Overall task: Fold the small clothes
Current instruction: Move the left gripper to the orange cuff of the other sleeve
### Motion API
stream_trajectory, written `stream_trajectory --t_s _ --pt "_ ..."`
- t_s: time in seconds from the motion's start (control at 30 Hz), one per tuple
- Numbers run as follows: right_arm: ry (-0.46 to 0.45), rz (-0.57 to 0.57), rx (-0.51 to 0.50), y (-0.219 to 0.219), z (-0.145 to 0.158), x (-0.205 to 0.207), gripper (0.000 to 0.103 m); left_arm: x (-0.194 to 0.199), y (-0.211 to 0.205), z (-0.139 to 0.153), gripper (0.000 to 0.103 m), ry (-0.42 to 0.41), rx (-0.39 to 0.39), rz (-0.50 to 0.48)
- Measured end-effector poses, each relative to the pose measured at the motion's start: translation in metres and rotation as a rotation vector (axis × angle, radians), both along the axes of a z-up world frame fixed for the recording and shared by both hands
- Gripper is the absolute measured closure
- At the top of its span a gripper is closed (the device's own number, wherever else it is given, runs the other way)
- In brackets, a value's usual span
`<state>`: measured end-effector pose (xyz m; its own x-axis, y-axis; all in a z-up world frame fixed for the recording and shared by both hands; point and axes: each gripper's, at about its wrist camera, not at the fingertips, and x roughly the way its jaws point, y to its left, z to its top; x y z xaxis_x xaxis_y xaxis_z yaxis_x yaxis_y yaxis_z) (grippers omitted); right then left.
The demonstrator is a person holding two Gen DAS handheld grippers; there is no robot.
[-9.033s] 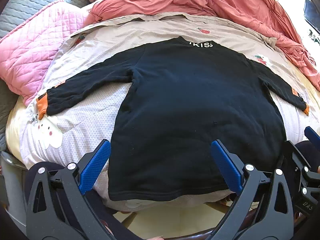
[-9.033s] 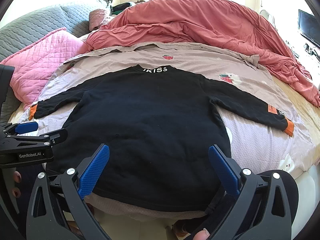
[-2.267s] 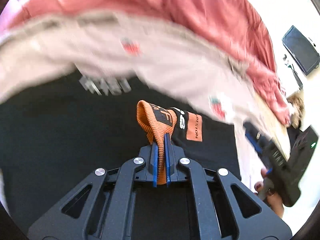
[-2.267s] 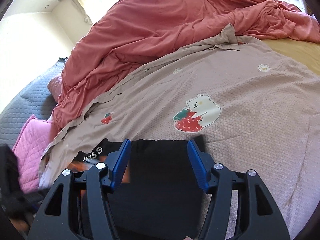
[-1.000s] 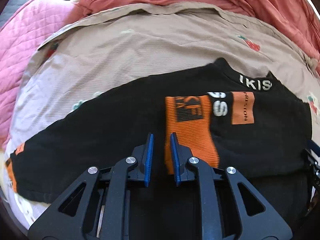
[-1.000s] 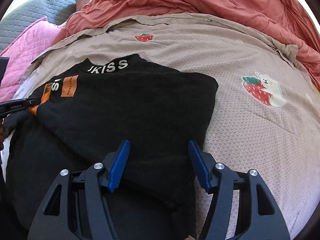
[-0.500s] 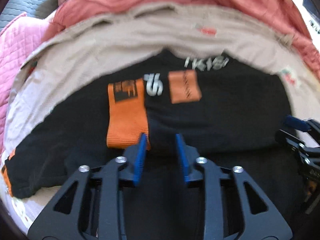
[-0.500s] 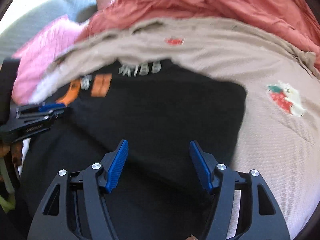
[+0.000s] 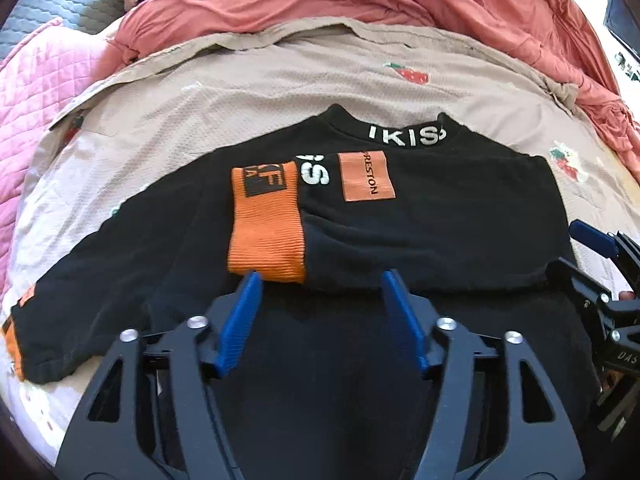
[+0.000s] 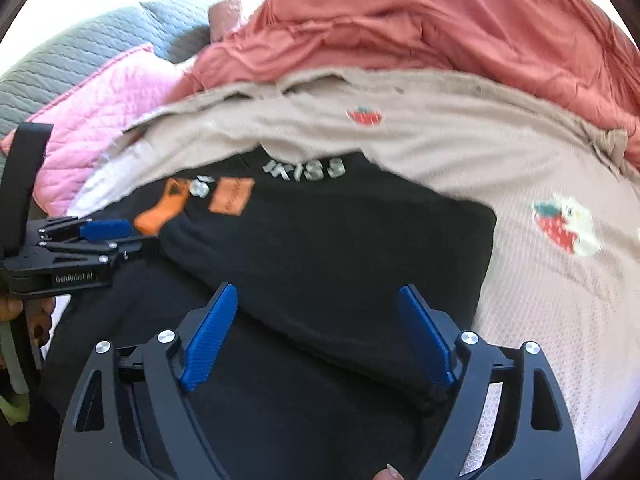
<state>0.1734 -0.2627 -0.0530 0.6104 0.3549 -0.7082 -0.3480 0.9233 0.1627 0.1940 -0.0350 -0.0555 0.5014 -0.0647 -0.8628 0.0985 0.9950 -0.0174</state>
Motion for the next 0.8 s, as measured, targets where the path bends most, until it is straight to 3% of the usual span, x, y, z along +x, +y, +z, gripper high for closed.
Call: stream_trajectory --t_s 0.1,0.23,0.5,0.8 --pt "-0.039 0.006 0.015 0.004 0.008 -0.007 0.010 -0.008 0.007 0.009 0.037 -0.014 -0.011 0.012" --pt "-0.101 0.036 0.021 0.014 0.020 -0.021 0.009 -0.019 0.023 0.018 0.030 -0.035 -0.020 0.043" --pt "-0.174 0.076 0.007 0.042 0.035 -0.050 0.005 -0.040 0.072 0.025 0.030 -0.041 -0.032 0.139" --pt "-0.172 0.112 0.000 0.080 0.039 -0.069 0.005 -0.073 0.135 0.027 0.030 -0.044 -0.027 0.249"
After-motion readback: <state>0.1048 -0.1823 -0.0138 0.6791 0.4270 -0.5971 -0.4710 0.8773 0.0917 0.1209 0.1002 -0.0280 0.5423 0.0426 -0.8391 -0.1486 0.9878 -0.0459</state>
